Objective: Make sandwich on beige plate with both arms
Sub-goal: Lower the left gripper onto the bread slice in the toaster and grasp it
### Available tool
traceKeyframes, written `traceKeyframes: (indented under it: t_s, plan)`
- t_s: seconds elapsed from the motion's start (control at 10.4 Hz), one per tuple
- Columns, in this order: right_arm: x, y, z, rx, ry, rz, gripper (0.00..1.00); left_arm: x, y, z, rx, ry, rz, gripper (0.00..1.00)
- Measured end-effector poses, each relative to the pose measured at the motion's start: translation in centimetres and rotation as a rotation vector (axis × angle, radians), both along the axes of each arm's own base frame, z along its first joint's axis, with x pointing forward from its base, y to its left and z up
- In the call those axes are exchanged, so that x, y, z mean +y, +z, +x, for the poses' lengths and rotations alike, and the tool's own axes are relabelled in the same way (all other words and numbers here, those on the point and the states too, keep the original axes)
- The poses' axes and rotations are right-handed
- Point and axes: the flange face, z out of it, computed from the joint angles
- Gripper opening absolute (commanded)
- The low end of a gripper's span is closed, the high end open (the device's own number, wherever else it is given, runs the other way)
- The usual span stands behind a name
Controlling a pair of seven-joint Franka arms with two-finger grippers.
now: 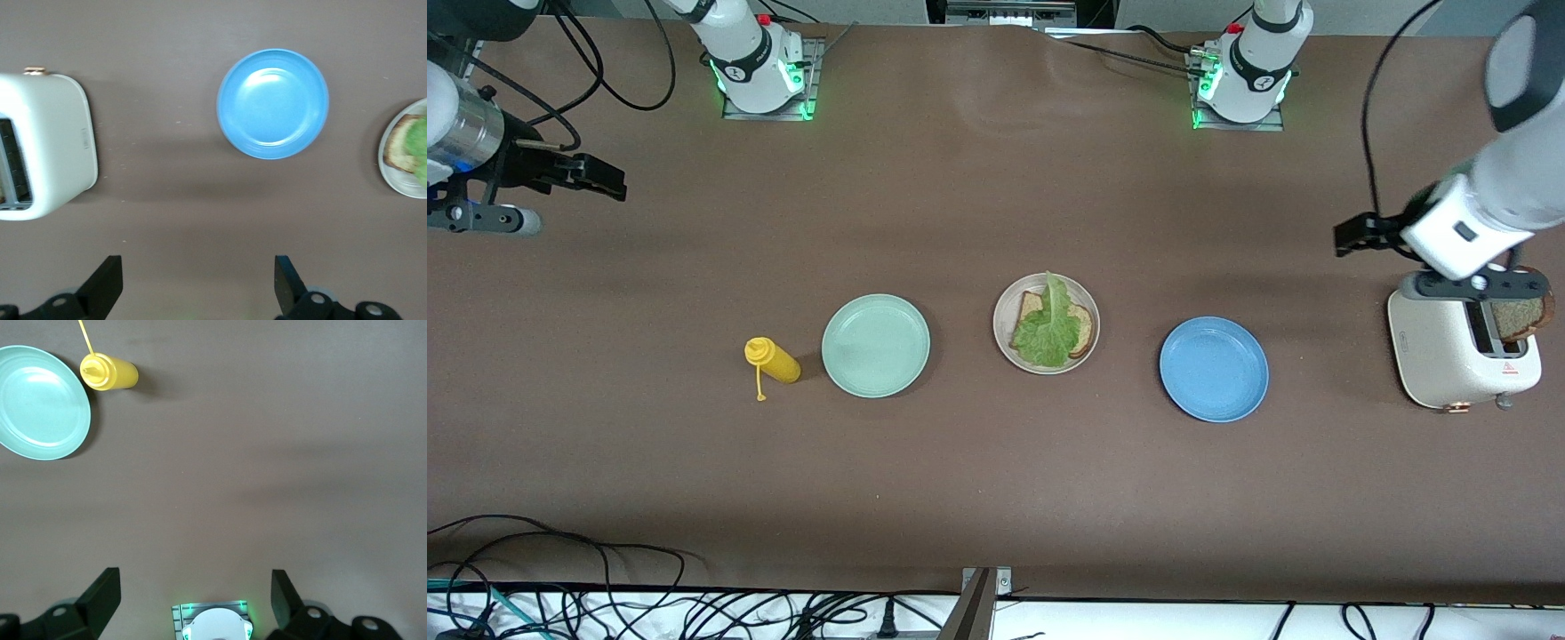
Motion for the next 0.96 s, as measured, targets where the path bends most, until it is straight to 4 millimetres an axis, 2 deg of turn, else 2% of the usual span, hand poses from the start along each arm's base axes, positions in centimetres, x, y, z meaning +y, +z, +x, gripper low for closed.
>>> traceKeyframes:
  t_s: [0.19,0.38,0.57,0.77,0.96]
  plan:
    - [-0.3,-0.5,0.2,0.007,-0.006,-0.001,1.00,6.6,-0.2,-0.1,0.005,0.020,-0.017,1.00]
    - [-0.3,-0.2,0.2,0.000,-0.006,0.000,1.00,12.2,-1.5,-0.2,0.020,0.027,0.025,1.00]
    - [-0.3,-0.1,0.2,-0.001,-0.006,0.000,1.00,15.6,-3.1,0.5,0.008,-0.013,0.080,1.00]
    - [-0.3,-0.1,0.2,-0.004,-0.005,0.000,1.00,21.5,-5.7,0.4,0.003,-0.051,0.052,1.00]
    - [-0.2,0.0,0.2,-0.009,-0.003,0.000,1.00,27.5,-9.5,-0.4,0.008,-0.070,0.017,1.00]
